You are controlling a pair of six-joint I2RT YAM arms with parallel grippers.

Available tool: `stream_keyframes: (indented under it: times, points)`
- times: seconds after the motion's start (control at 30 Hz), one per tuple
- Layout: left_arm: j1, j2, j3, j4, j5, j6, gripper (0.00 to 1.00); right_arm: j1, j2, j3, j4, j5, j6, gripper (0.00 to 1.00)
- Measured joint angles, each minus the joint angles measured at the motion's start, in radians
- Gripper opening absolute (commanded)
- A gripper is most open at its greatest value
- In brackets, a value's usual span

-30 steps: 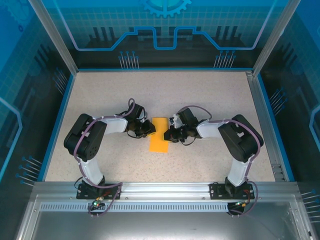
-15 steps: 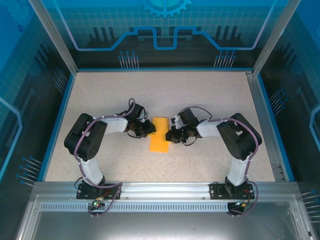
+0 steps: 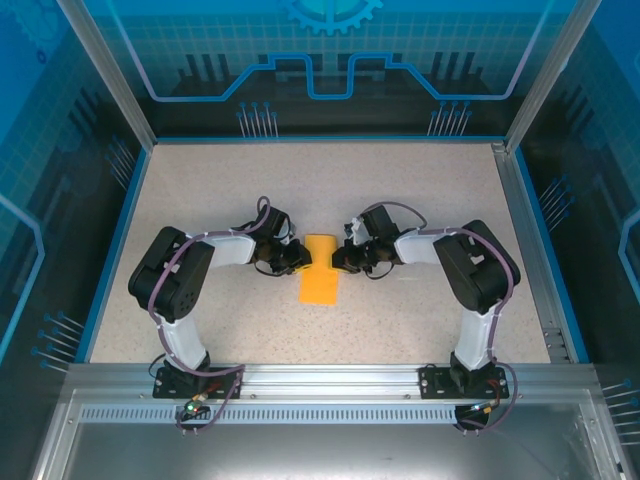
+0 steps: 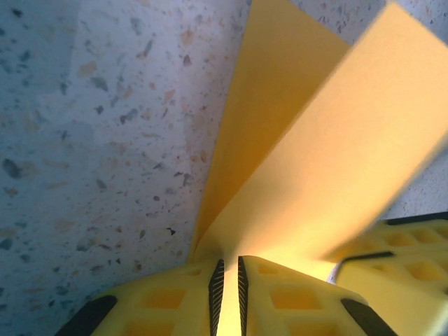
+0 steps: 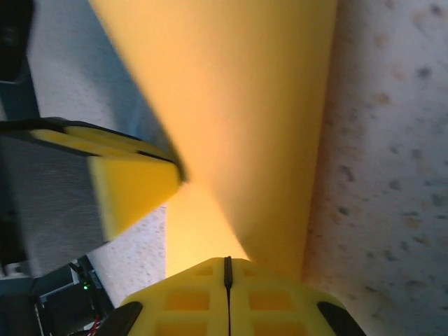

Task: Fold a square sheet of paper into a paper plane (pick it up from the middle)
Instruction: Fold the square sheet of paper in half at the center of the table.

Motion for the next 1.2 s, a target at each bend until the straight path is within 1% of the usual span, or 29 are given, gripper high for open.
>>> stream_keyframes:
  times: [0.27,0.53,0.73,0.97,1.2]
  points:
    - [0.000,0.005,0.005,-0.001,0.003,0.003,0.19,0.000,0.017,0.005,-0.024,0.007,-0.015,0.05]
    - [0.000,0.005,0.005,0.000,0.003,0.003,0.19,-0.005,0.005,0.064,-0.078,0.006,-0.024,0.06]
    - [0.000,0.005,0.005,0.000,0.003,0.003,0.19,-0.020,0.010,0.103,-0.078,0.006,-0.027,0.05]
    - [0.000,0.005,0.005,0.000,0.003,0.003,0.19,-0.022,0.078,0.103,-0.075,0.005,-0.027,0.05]
    - [0.000,0.005,0.005,0.000,0.003,0.011,0.19,-0.026,0.075,0.105,-0.076,0.003,-0.027,0.06]
